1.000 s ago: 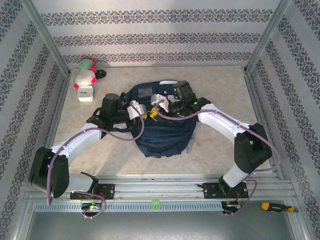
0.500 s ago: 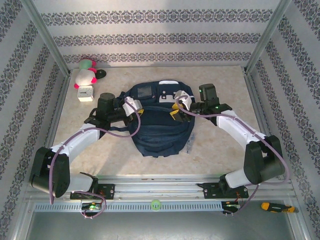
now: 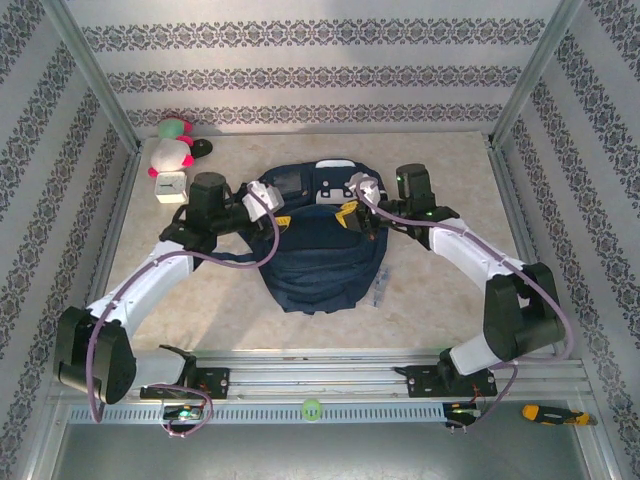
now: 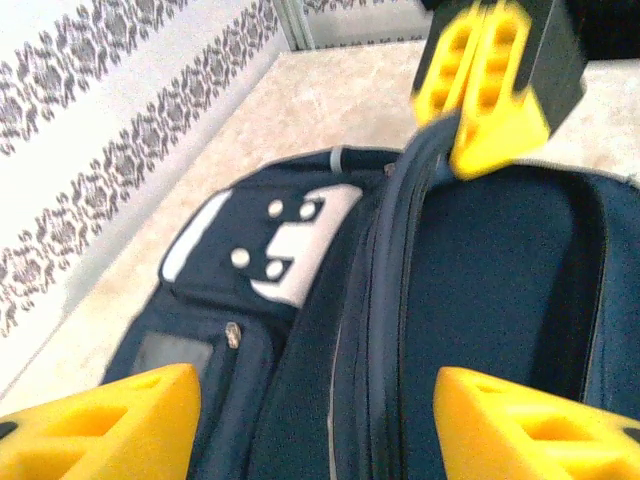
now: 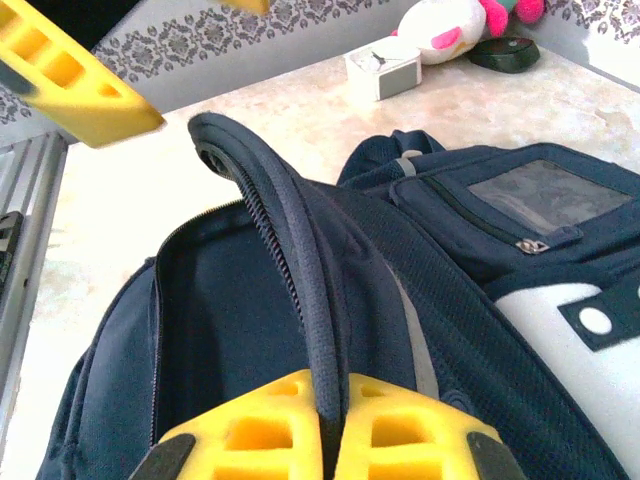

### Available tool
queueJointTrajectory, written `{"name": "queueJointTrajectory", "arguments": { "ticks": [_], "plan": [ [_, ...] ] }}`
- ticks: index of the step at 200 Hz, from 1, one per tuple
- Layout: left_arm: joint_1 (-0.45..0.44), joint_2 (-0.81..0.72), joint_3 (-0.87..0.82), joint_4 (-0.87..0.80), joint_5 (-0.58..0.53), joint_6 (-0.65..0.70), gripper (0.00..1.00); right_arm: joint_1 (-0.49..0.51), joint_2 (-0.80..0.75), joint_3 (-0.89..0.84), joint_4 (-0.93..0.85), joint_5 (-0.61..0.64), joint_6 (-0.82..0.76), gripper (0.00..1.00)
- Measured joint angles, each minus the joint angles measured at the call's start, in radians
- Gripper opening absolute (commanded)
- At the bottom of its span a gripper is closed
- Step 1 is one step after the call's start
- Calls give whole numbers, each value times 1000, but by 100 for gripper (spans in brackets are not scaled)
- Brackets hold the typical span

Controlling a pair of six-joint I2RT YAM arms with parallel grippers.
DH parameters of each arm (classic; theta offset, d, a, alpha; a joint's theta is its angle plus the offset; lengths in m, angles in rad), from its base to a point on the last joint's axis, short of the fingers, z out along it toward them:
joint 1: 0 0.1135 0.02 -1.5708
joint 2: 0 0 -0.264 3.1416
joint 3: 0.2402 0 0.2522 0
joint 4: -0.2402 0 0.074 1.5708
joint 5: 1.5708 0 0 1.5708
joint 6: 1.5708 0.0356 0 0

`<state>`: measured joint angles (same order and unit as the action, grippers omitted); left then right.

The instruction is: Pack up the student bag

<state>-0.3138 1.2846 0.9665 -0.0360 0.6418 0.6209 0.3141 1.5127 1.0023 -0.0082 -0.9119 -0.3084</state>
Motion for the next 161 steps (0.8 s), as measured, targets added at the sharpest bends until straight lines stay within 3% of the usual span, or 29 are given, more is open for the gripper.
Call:
{"name": "queueJointTrajectory", "arguments": {
  "ticks": [42, 86, 93, 107, 119, 161],
  "plan": [
    [-67, 80, 200, -140, -51, 69, 64, 3, 40, 33, 20, -19, 34, 0],
    [-99, 196, 239, -247, -100, 110, 59, 5, 56, 51, 21, -26, 49, 0],
    [-104, 209, 239, -252, -115, 108, 53, 5, 58, 54, 20, -30, 49, 0],
    [-106, 227, 239, -252, -158, 97, 18, 5, 64, 63, 20, -35, 49, 0],
    [-108, 230, 239, -251, -195, 83, 0, 5, 68, 71, 20, -39, 52, 4],
    [-113, 203, 237, -248, -302, -22, 0, -8, 85, 124, 39, -26, 164, 40]
  ]
}}
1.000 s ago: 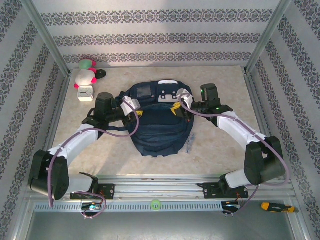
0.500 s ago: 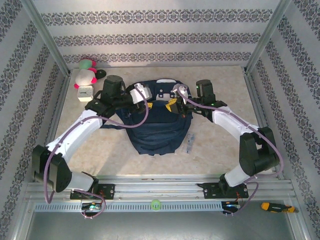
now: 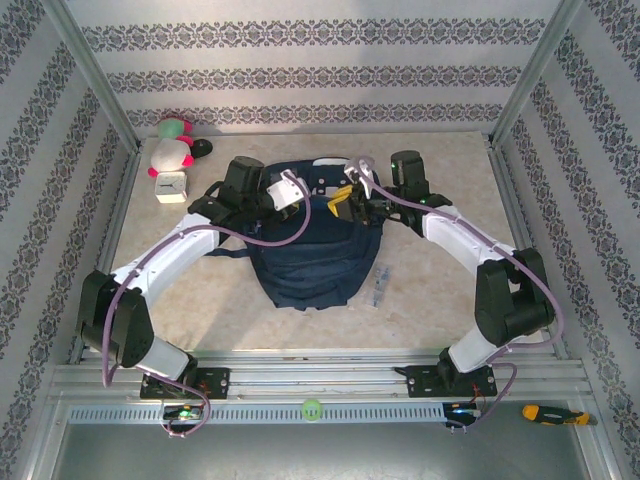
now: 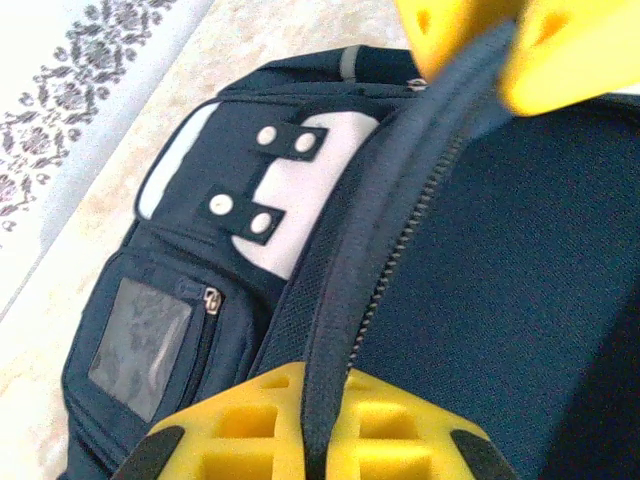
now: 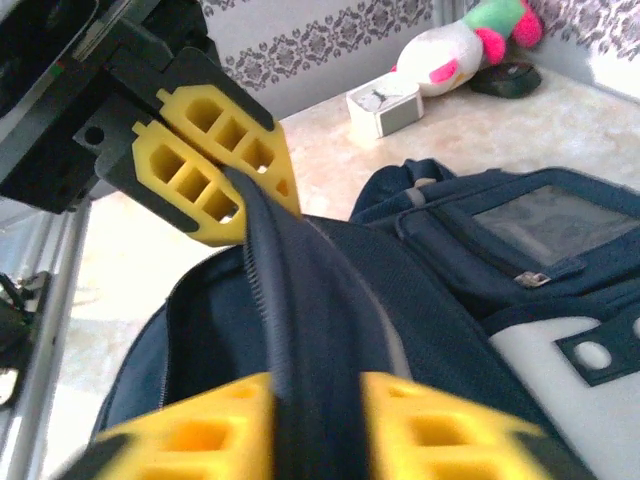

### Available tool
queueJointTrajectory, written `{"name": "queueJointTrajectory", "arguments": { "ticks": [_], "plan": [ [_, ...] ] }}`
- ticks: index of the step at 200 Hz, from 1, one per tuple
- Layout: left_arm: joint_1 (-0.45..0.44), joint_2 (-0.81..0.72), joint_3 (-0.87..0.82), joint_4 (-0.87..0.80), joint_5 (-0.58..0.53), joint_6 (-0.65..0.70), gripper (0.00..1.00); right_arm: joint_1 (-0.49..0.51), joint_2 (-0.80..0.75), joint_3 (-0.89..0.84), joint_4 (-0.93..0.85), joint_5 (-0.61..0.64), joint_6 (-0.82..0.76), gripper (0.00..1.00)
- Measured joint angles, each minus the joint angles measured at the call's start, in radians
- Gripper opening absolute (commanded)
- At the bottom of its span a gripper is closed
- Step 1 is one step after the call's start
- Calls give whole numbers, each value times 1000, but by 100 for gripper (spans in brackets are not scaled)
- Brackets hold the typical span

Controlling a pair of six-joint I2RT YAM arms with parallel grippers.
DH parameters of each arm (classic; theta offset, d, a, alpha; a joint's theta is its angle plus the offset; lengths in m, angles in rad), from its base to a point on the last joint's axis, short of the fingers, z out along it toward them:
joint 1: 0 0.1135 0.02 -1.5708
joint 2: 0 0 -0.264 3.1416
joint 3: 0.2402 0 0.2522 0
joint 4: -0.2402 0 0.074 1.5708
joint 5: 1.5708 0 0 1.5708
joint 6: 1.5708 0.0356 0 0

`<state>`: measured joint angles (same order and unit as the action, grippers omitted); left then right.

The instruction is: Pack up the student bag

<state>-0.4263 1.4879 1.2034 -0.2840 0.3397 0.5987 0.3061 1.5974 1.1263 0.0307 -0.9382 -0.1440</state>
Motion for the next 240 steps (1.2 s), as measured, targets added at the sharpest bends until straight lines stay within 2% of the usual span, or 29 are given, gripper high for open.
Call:
{"name": "queueJointTrajectory", "arguments": {
  "ticks": [20, 55, 96, 131, 154, 179, 240],
  "plan": [
    [0, -32, -14, 2, -49, -67, 0, -13, -1, 39, 9, 45, 119, 50],
    [0, -72, -34, -2, -104, -178, 0, -49, -74, 41, -53, 223, 323, 53],
    [0, -74, -34, -2, -117, -247, 0, -46, -287, -9, -348, 524, 520, 55],
    [0, -74, -34, -2, -128, -272, 0, 9, -386, -155, -603, 693, 667, 53],
    [0, -74, -34, -2, -128, -283, 0, 63, -377, -236, -734, 766, 734, 53],
    [0, -74, -35, -2, -128, -291, 0, 112, -324, -266, -799, 804, 783, 56],
    [0, -74, -35, -2, -127, -300, 0, 238, -24, -206, -805, 837, 843, 65]
  ]
}}
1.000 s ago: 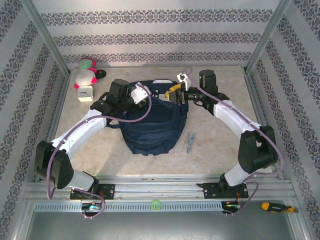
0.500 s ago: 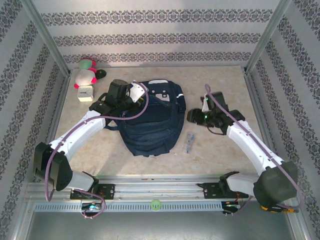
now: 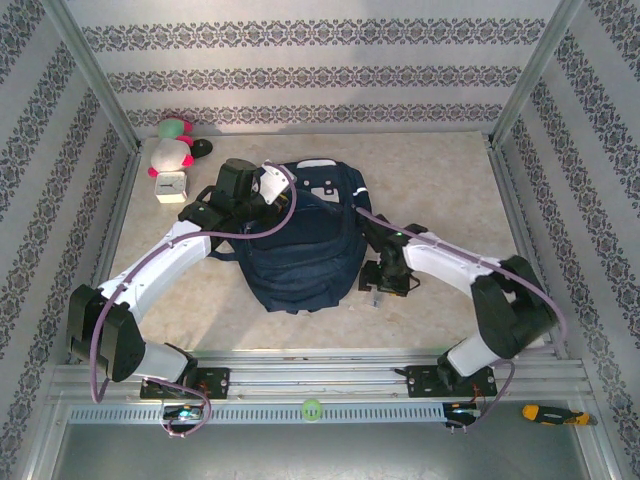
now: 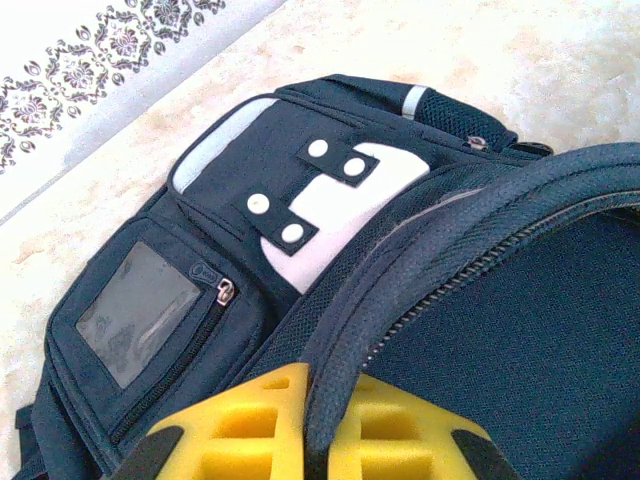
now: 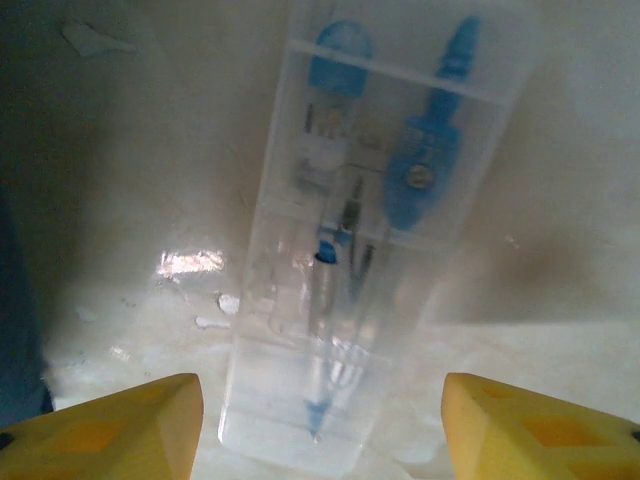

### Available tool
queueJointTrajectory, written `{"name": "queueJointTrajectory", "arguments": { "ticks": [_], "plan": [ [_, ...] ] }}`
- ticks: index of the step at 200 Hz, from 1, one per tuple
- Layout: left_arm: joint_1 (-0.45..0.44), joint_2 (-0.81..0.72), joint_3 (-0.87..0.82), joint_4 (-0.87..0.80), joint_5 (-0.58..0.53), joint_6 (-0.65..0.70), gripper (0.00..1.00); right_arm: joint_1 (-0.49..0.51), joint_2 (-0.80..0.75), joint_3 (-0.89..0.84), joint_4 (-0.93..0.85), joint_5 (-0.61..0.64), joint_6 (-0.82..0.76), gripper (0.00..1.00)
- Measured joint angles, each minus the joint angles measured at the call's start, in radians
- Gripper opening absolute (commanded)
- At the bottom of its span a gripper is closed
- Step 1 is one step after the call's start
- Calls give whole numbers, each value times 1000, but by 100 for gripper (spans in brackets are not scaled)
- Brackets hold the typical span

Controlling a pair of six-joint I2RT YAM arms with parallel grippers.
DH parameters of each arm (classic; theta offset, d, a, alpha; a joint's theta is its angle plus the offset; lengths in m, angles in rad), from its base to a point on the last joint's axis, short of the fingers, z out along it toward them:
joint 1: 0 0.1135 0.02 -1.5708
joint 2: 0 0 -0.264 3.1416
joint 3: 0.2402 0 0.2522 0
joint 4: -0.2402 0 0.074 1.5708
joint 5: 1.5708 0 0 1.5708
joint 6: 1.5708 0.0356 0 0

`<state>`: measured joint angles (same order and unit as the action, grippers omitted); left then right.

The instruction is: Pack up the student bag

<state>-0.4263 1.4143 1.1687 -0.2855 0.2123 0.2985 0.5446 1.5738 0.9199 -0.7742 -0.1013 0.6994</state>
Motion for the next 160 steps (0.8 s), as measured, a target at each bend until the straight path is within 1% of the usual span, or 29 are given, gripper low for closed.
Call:
{"name": "queueJointTrajectory", "arguments": {
  "ticks": [26, 48, 63, 75, 85, 106, 120, 143, 160],
  "plan": [
    [0, 0, -2, 0, 0, -1, 0, 8, 73, 14, 10, 17, 10, 65],
    [0, 0, -4, 0, 0, -1, 0, 7, 90, 13, 15, 34, 13, 60],
    [0, -1, -6, 1, 0, -1, 0, -1, 89, 10, 16, 39, 16, 50],
    [0, -1, -8, 2, 1, -2, 0, -18, 75, -5, 20, 40, 18, 45],
    [0, -1, -9, 4, 1, -3, 0, -34, 55, -23, 37, 32, 24, 42],
    [0, -1, -11, 7, 4, -12, 0, -77, -17, -72, 68, 30, 12, 41],
    [0, -1, -12, 8, 5, -19, 0, -103, -93, -98, 76, 28, -3, 41],
    [0, -2, -13, 8, 15, -32, 0, -131, -272, -129, 135, 10, -69, 41],
    [0, -2, -13, 8, 21, -43, 0, -135, -418, -154, 240, -25, -151, 42]
  ]
}}
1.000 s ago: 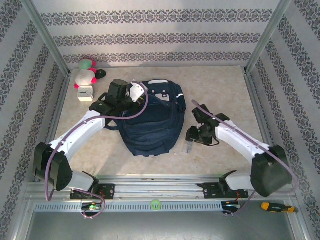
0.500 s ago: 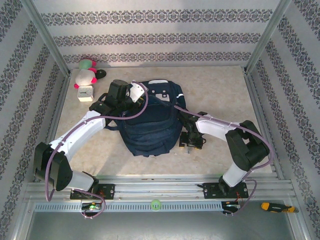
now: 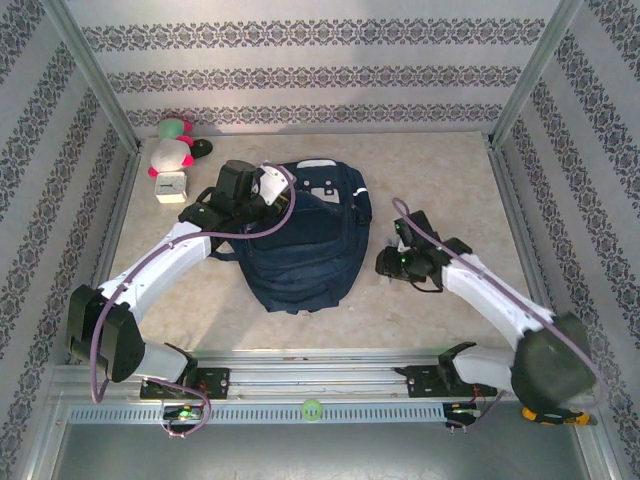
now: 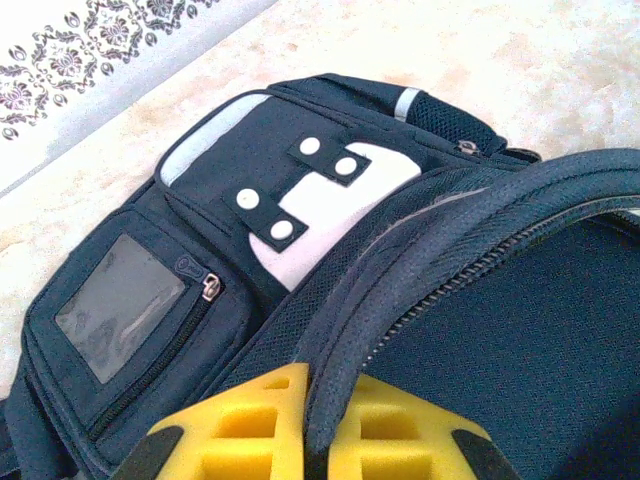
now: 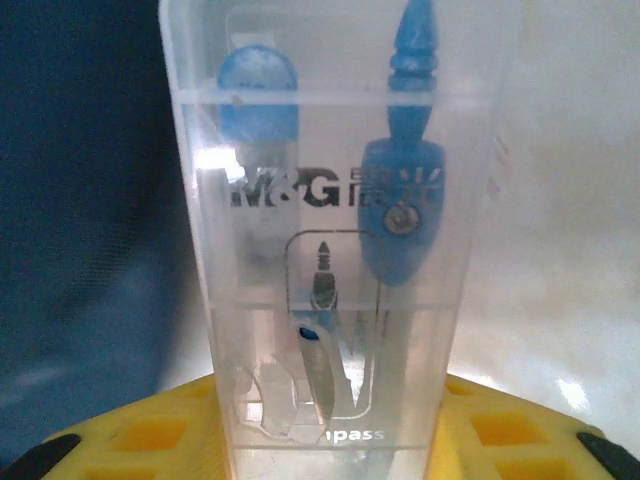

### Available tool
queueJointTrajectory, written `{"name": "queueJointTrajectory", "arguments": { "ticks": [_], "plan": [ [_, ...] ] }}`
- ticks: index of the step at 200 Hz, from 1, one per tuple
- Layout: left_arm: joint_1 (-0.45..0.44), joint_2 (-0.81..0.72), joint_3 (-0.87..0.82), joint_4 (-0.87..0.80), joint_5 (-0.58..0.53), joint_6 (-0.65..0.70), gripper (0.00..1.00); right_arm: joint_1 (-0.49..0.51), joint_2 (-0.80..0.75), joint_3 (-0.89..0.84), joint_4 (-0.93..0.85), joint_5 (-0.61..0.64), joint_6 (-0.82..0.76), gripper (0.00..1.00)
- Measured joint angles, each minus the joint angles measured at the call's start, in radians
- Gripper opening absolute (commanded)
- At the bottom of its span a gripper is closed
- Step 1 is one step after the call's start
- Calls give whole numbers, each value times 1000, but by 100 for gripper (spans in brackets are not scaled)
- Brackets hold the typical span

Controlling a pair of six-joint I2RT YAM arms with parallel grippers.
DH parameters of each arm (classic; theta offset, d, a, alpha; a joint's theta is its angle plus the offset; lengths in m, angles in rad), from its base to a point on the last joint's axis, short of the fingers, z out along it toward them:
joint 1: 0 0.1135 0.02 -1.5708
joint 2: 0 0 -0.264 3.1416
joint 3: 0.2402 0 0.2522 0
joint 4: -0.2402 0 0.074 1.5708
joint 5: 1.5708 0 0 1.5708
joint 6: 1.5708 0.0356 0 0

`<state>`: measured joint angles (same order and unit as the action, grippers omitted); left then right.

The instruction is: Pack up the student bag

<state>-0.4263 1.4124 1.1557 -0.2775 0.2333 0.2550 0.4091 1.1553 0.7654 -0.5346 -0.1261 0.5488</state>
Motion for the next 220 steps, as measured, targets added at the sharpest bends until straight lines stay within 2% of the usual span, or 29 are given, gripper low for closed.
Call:
{"name": "queueJointTrajectory", "arguments": {
  "ticks": [20, 33, 51, 69, 103, 136, 174, 220],
  "plan": [
    [0, 0, 0, 0, 15, -6, 0, -2, -148, -51, 182, -76, -142, 42],
    [0, 0, 0, 0, 25, -12, 0, -6, -204, -78, 305, -156, -260, 38],
    [0, 0, 0, 0, 29, -21, 0, 0, -209, -77, 437, -263, -447, 34],
    [0, 0, 0, 0, 34, -26, 0, 50, -158, -26, 459, -305, -643, 33],
    [0, 0, 0, 0, 47, -36, 0, 225, -19, 99, 480, -301, -1009, 33],
    [0, 0, 0, 0, 66, -55, 0, 308, 116, 170, 495, -248, -1295, 35],
    [0, 0, 0, 0, 77, -71, 0, 312, 256, 212, 493, -173, -1499, 37],
    [0, 0, 0, 0, 77, -77, 0, 268, 312, 229, 440, -110, -1574, 39]
  ]
}}
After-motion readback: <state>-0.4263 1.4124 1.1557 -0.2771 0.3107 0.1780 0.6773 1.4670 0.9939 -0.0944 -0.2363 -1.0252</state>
